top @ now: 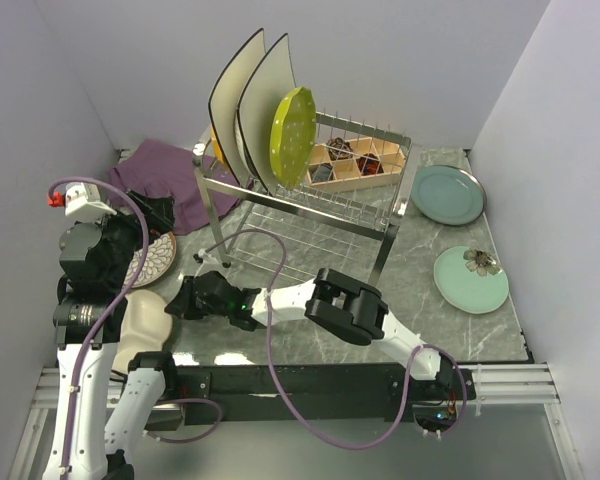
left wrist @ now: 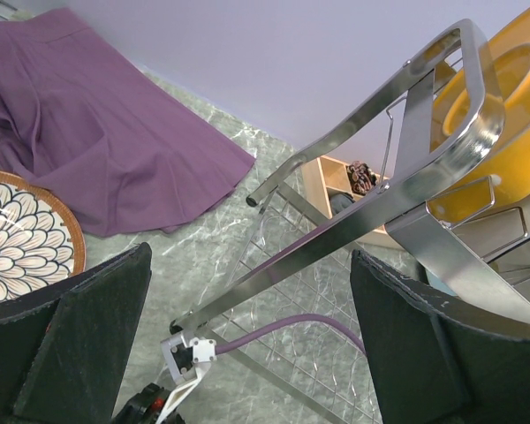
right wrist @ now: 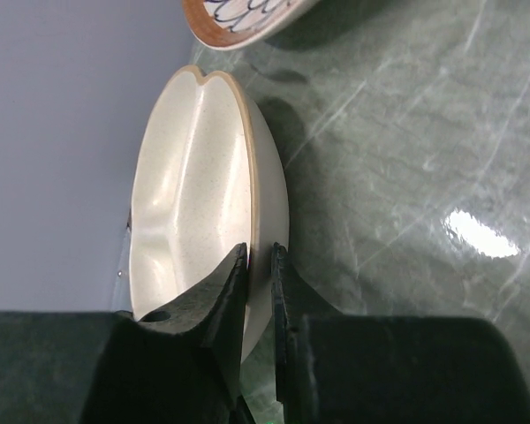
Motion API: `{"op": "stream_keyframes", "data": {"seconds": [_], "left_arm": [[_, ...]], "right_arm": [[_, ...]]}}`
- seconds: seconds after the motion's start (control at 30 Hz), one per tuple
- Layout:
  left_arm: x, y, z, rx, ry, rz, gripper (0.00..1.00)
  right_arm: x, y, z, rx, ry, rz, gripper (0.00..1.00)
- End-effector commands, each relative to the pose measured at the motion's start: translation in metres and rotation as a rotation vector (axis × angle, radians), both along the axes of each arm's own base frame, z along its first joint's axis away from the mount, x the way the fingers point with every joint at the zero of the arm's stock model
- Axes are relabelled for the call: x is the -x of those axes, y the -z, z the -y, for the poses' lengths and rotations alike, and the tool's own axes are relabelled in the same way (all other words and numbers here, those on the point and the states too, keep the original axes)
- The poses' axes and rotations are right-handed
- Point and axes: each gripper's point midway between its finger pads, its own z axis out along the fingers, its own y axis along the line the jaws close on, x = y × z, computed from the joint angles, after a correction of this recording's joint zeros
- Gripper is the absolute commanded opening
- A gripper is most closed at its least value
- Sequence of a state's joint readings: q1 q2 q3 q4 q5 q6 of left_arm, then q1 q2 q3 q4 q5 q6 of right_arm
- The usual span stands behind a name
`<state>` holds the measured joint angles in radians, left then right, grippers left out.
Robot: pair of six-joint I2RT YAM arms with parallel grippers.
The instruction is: Unload the plates from the dish rack
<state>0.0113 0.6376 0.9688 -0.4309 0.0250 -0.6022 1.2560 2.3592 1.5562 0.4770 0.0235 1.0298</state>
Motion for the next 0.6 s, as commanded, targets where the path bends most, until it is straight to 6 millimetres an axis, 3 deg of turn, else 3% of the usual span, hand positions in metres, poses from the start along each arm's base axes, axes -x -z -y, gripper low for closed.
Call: {"op": "stream_keyframes", "data": {"seconds": [0.0,0.57], "left_arm": [[0.002,-0.02,0.001,-0.009,0.005,0.062,1.0],[0.003,-0.023,0.002,-0.001,0.012,0.066,1.0]], "right_arm": [[0.002,-0.088,-0.026,-0.218,-0.064,0.098,0.0],[-0.007,-0.09,-0.035,-0.196,-0.09,0.121,0.0]]}}
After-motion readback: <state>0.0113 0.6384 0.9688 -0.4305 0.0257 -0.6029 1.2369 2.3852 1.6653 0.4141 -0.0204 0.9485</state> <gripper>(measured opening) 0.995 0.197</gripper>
